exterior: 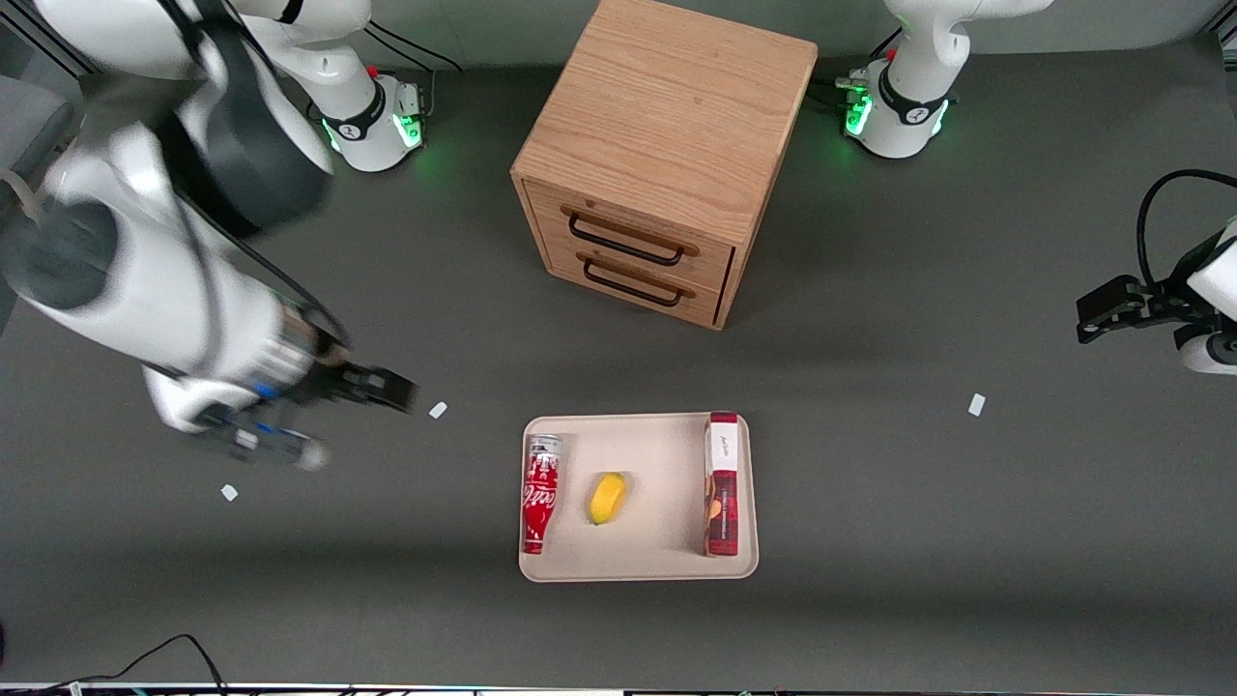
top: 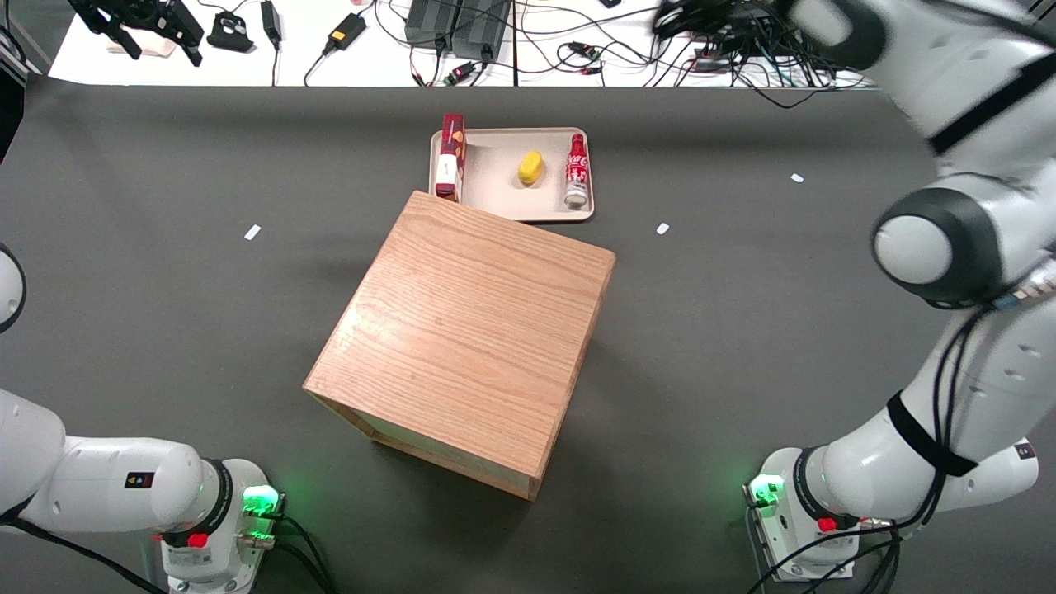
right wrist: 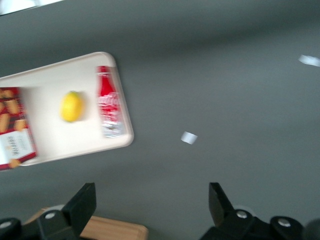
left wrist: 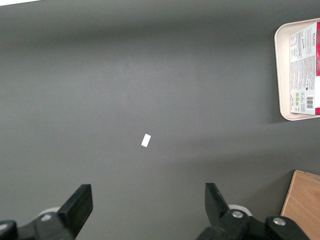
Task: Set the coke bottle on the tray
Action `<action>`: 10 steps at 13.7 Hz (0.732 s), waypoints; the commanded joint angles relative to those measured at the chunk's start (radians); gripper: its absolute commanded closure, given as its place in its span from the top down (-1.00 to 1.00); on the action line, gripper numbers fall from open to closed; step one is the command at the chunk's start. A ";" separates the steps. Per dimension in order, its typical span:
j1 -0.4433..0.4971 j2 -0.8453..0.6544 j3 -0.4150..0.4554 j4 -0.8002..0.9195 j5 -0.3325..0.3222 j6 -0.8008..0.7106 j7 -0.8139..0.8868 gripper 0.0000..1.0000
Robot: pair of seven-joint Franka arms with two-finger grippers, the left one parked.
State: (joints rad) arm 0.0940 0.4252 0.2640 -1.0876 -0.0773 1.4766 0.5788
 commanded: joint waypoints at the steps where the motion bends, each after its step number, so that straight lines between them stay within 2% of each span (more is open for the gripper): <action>1: -0.034 -0.150 -0.066 -0.069 0.008 -0.158 -0.133 1.00; 3: -0.036 -0.279 -0.132 -0.139 0.011 -0.248 -0.206 1.00; 6: -0.033 -0.506 -0.265 -0.383 0.132 -0.213 -0.217 1.00; 8: -0.028 -0.589 -0.270 -0.472 0.133 -0.197 -0.217 1.00; 10: -0.026 -0.559 -0.273 -0.443 0.131 -0.205 -0.215 1.00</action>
State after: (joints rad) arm 0.0558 -0.1187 -0.0028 -1.4790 0.0360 1.2370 0.3706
